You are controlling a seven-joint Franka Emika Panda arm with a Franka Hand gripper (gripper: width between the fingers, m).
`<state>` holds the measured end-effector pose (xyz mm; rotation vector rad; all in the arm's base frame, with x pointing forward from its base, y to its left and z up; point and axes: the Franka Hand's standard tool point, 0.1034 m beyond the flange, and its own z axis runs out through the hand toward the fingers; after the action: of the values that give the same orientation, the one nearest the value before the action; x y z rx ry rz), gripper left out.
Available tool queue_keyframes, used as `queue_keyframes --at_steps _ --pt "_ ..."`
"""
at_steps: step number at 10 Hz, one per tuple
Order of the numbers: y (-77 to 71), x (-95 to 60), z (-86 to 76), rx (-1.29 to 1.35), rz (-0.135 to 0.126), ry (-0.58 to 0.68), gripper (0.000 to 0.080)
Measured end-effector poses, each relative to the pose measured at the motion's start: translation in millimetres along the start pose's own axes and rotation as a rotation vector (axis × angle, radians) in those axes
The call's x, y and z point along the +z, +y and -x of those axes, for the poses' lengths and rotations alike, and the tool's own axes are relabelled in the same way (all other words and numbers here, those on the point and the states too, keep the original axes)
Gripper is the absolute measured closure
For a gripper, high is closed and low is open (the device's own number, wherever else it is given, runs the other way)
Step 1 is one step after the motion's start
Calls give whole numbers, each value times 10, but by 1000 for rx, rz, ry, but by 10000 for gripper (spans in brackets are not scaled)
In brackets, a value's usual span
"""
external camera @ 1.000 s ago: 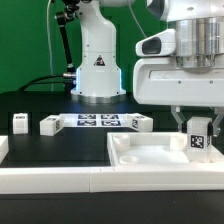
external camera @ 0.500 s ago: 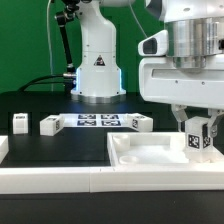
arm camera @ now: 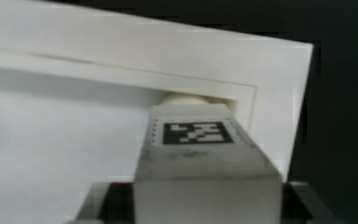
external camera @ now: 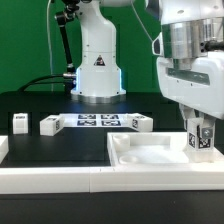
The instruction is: Assemble square table
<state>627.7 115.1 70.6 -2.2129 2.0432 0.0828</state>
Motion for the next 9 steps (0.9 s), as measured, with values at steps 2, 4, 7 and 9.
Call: queue_keyframes --at_steps 2,4,7,9 --pt "-5 -2 -6 70 0 -9 509" --pt "-7 2 1 77 -2 -10 435" --pt "-34 -21 34 -118 8 -10 177" --pt "-35 -21 43 -305 13 -8 151"
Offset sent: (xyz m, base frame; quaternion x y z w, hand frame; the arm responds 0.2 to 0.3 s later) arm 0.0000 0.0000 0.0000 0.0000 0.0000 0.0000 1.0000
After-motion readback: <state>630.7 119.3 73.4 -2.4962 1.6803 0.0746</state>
